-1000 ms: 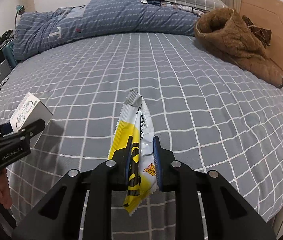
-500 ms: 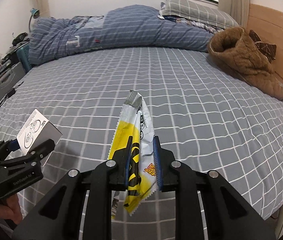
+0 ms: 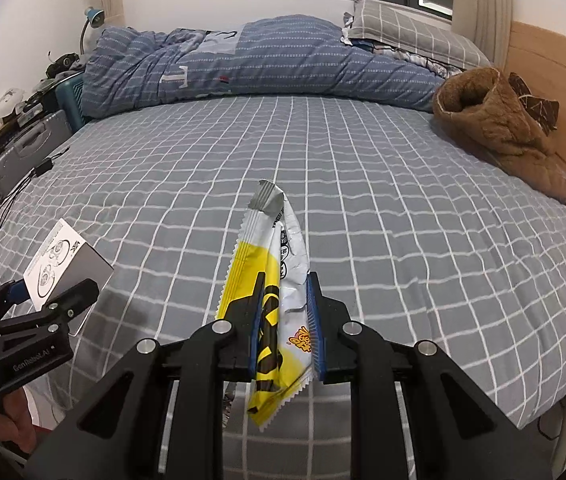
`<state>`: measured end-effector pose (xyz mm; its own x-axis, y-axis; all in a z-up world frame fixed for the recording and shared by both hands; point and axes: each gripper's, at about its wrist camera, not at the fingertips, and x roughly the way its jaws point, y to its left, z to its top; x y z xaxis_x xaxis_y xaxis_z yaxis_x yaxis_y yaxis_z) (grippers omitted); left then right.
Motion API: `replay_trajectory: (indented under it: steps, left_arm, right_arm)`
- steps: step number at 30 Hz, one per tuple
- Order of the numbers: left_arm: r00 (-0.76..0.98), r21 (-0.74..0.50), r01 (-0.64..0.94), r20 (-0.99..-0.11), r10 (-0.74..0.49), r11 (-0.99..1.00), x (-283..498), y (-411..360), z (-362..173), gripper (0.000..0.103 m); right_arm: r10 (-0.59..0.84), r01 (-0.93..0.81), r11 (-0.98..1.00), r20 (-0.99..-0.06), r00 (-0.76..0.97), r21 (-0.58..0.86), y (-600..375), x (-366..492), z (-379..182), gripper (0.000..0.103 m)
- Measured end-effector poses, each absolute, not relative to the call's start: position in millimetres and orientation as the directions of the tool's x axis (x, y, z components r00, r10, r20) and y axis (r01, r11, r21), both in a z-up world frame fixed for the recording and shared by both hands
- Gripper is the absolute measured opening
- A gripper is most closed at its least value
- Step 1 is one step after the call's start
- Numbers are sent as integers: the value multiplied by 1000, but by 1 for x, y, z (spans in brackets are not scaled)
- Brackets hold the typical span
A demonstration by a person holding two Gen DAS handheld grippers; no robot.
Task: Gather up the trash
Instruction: 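Carry the white box and yellow wrapper with both tools over the floor bin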
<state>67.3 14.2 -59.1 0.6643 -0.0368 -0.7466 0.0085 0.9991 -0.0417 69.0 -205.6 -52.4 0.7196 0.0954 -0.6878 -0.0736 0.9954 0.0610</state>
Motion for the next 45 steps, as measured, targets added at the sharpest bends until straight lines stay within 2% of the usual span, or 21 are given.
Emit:
replay_trajectory:
  steps: [18, 30, 45]
  left_arm:
    - [669, -37, 16, -742, -38, 999, -11, 4, -59, 78]
    - [695, -28, 50, -717, -55, 998, -67, -5, -39, 78]
    - [692, -40, 45, -720, -60, 998, -119, -3, -46, 78]
  right_arm:
    - [112, -98, 993, -688, 717, 61, -204, 2, -51, 18]
    - [115, -112, 993, -667, 737, 48, -208, -52, -34, 18]
    - [123, -154, 988, -683, 720, 15, -191, -108, -48, 18]
